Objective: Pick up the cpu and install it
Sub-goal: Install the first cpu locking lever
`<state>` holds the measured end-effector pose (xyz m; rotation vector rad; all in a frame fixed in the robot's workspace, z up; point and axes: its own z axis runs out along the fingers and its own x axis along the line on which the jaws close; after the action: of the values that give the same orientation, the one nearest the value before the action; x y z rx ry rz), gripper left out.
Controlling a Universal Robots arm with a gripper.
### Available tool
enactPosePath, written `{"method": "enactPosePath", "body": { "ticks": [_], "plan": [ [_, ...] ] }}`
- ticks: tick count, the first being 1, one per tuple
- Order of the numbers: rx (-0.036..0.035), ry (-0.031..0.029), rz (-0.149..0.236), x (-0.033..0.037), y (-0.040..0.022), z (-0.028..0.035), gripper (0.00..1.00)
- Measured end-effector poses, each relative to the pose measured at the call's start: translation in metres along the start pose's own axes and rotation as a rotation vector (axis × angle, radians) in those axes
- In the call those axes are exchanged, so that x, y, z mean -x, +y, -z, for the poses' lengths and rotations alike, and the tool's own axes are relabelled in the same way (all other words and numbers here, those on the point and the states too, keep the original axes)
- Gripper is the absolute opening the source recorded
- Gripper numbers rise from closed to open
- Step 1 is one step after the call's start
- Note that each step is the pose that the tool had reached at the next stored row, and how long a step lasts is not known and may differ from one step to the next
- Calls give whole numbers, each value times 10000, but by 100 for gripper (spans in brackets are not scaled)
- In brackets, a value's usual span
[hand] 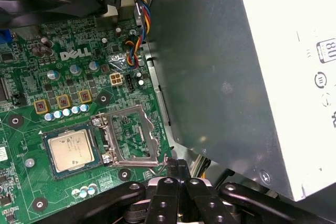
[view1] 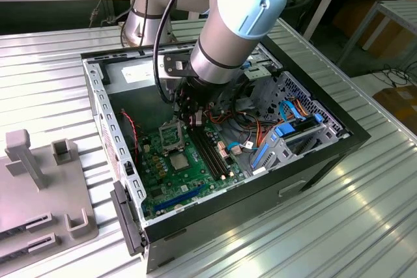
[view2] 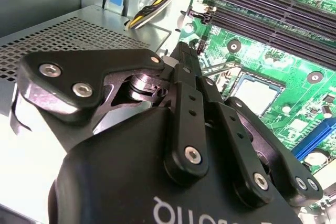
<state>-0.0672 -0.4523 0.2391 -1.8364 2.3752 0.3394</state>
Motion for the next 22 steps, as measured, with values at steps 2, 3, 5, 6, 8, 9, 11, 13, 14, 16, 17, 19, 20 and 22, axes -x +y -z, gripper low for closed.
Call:
{"method": "enactPosePath", "body": {
  "ticks": [2,3,5,6,8,9,11,13,14,16,17,19,20,22],
  "plan": [
    [3,2,16,0,1,2,11],
    [5,3,24,0,2,3,11],
    [13,6,56,1,4,5,11],
    [16,7,67,1,5,6,11],
    [25,11,109,1,7,7,11],
    [30,14,127,0,7,8,11],
    [38,20,159,0,9,11,11],
    [45,22,192,1,10,13,11],
    [50,27,216,1,11,16,11],
    [56,34,243,2,13,19,11],
    [59,36,258,2,14,21,11],
    [68,42,298,3,17,26,11],
    [74,46,320,3,18,29,11],
    [84,55,370,4,21,37,11]
  ]
}}
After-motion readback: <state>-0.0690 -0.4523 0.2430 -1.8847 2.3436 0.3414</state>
